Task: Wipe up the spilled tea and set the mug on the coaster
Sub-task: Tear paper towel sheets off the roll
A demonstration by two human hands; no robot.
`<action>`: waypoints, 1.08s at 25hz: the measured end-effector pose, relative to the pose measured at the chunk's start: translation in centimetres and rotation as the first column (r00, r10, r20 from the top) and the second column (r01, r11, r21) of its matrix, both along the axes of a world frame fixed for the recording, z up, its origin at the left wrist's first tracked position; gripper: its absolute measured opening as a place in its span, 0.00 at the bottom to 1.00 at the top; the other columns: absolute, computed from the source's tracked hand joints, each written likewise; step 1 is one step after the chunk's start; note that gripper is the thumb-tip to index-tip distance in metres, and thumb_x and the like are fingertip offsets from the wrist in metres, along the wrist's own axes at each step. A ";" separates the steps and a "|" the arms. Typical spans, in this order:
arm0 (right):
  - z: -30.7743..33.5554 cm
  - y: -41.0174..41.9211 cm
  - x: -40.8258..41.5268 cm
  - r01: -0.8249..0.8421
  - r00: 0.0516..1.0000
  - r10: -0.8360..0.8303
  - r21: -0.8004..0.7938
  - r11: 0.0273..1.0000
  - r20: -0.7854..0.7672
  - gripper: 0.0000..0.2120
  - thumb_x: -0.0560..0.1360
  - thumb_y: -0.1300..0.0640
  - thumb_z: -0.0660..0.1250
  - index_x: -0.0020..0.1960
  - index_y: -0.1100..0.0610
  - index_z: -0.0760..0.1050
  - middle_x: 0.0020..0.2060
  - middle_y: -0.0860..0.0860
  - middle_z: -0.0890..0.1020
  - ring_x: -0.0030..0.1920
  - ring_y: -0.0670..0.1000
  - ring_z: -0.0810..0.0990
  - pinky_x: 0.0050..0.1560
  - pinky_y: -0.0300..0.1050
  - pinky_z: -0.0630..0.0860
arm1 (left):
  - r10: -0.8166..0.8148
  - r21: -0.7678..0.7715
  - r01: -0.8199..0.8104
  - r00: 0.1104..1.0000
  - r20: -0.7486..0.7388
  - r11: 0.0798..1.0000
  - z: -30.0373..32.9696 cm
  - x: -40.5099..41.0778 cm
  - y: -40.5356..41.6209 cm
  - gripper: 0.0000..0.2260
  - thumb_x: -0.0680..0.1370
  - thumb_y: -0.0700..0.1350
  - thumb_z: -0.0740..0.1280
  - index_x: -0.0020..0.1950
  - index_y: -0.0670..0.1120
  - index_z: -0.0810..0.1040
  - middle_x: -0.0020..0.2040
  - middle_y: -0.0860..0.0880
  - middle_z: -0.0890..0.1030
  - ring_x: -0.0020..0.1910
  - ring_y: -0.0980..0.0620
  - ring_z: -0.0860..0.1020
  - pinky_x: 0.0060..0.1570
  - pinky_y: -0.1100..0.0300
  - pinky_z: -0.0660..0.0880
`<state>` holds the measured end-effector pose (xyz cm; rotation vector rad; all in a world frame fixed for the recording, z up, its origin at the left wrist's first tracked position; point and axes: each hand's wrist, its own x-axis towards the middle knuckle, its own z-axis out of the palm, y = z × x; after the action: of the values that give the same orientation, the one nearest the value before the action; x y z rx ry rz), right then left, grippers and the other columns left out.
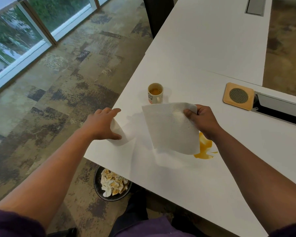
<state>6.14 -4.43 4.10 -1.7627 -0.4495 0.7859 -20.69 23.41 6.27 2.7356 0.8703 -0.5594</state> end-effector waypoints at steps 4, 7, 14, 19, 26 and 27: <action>1.0 -1.6 0.0 -0.044 0.999 0.044 -0.037 0.998 0.019 0.07 0.78 0.56 0.70 0.47 0.60 0.82 0.39 0.54 0.83 0.39 0.52 0.80 0.41 0.53 0.77 | -0.071 0.125 0.052 0.985 0.158 0.991 1.3 2.8 -1.8 0.57 0.59 0.81 0.66 0.81 0.57 0.52 0.79 0.50 0.64 0.79 0.41 0.59 0.76 0.36 0.54; 1.6 -3.2 0.1 -0.116 0.990 0.123 -0.103 0.988 0.063 0.06 0.78 0.55 0.70 0.44 0.54 0.83 0.37 0.50 0.84 0.36 0.48 0.81 0.38 0.48 0.78 | -0.137 -0.054 0.170 0.916 0.378 0.984 1.5 6.6 -6.2 0.56 0.59 0.80 0.68 0.80 0.61 0.52 0.81 0.54 0.59 0.81 0.47 0.55 0.76 0.45 0.52; 2.8 -7.1 0.5 -0.315 0.940 0.337 -0.234 0.920 0.057 0.06 0.76 0.54 0.71 0.41 0.50 0.82 0.38 0.50 0.85 0.36 0.46 0.81 0.39 0.45 0.77 | -0.126 -0.513 0.306 0.926 0.356 0.802 -0.9 14.1 -15.9 0.49 0.62 0.62 0.81 0.76 0.66 0.58 0.64 0.60 0.78 0.67 0.62 0.67 0.71 0.60 0.59; 2.9 -11.3 2.2 -0.111 0.981 0.138 -0.193 0.975 0.134 0.04 0.75 0.50 0.73 0.42 0.47 0.83 0.39 0.43 0.85 0.38 0.40 0.82 0.40 0.40 0.75 | -0.089 -0.654 0.258 0.956 0.280 0.711 -3.1 15.1 -18.3 0.11 0.73 0.54 0.76 0.54 0.55 0.82 0.48 0.57 0.85 0.47 0.56 0.83 0.49 0.56 0.79; -2.3 -15.8 -1.0 0.658 0.677 -0.416 -0.244 0.713 0.608 0.23 0.73 0.46 0.73 0.66 0.47 0.74 0.64 0.46 0.75 0.63 0.51 0.72 0.58 0.50 0.64 | 0.140 -0.810 0.067 0.973 0.181 0.582 -6.2 15.9 -23.3 0.05 0.82 0.47 0.68 0.51 0.55 0.84 0.47 0.58 0.86 0.47 0.55 0.84 0.46 0.54 0.80; -3.1 -16.1 -2.1 0.694 0.667 -0.465 -0.257 0.673 0.583 0.26 0.73 0.46 0.73 0.68 0.47 0.71 0.65 0.48 0.72 0.64 0.53 0.70 0.58 0.50 0.61 | 0.170 -0.827 0.056 0.969 0.180 0.560 -6.5 16.0 -24.1 0.06 0.82 0.45 0.67 0.52 0.55 0.84 0.47 0.59 0.86 0.47 0.57 0.84 0.47 0.56 0.79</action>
<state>4.01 -20.58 0.96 -2.3808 0.0574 -0.0594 -4.72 -0.70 -0.21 1.8201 0.4388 -0.4438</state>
